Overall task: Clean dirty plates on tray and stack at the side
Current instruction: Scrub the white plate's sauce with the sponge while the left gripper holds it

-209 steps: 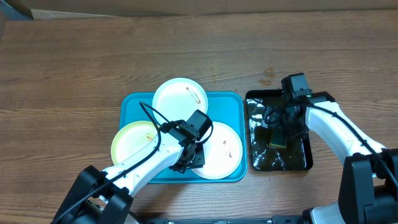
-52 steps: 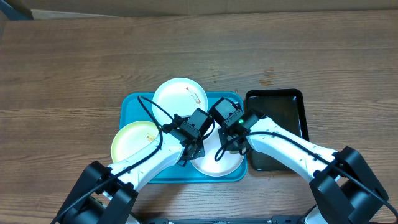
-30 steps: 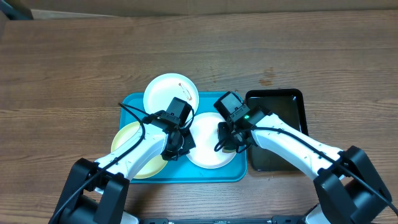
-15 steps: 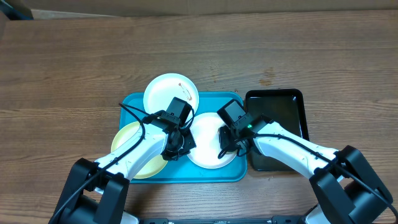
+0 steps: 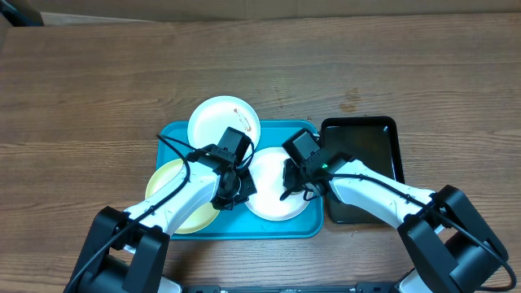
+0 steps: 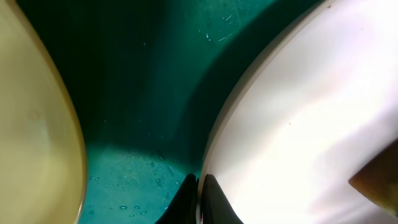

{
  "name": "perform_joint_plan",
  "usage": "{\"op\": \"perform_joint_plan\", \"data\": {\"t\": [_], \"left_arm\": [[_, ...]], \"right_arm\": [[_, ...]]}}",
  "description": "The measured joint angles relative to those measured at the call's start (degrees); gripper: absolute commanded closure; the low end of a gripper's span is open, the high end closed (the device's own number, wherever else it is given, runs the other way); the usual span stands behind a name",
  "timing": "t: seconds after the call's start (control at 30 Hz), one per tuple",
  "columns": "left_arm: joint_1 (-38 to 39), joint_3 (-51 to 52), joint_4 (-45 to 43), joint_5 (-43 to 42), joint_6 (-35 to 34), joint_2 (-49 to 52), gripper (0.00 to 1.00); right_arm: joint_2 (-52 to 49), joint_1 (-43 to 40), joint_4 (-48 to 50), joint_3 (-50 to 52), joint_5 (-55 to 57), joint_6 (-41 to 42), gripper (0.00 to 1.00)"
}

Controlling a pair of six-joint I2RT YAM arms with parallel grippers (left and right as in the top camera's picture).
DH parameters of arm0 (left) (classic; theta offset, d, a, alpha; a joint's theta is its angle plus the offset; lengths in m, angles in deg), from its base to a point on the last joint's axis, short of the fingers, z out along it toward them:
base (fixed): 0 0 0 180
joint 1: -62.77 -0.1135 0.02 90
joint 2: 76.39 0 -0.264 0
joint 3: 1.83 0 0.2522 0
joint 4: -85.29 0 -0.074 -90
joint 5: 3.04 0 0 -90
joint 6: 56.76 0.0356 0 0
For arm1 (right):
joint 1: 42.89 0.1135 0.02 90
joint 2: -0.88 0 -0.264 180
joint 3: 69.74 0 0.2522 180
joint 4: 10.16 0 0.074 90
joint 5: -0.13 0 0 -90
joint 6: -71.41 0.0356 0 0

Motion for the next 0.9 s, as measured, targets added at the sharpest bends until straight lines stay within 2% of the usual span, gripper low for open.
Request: {"op": "perform_joint_plan", "data": {"t": [0.33, 0.5, 0.63, 0.9], "left_arm": [[0.0, 0.0, 0.0, 0.0, 0.0, 0.0, 0.96], [0.0, 0.0, 0.0, 0.0, 0.0, 0.0, 0.96], [0.0, 0.0, 0.0, 0.0, 0.0, 0.1, 0.96], [0.0, 0.0, 0.0, -0.2, 0.2, 0.1, 0.96]], "right_arm": [[-0.6, -0.4, 0.9, -0.1, -7.1, 2.4, 0.96], [-2.0, -0.4, 5.0, -0.1, -13.4, 1.5, 0.96], [-3.4, -0.9, 7.3, -0.1, -20.9, -4.0, 0.96], [-2.9, -9.9, -2.1, -4.3, -31.4, -14.0, 0.96]]}}
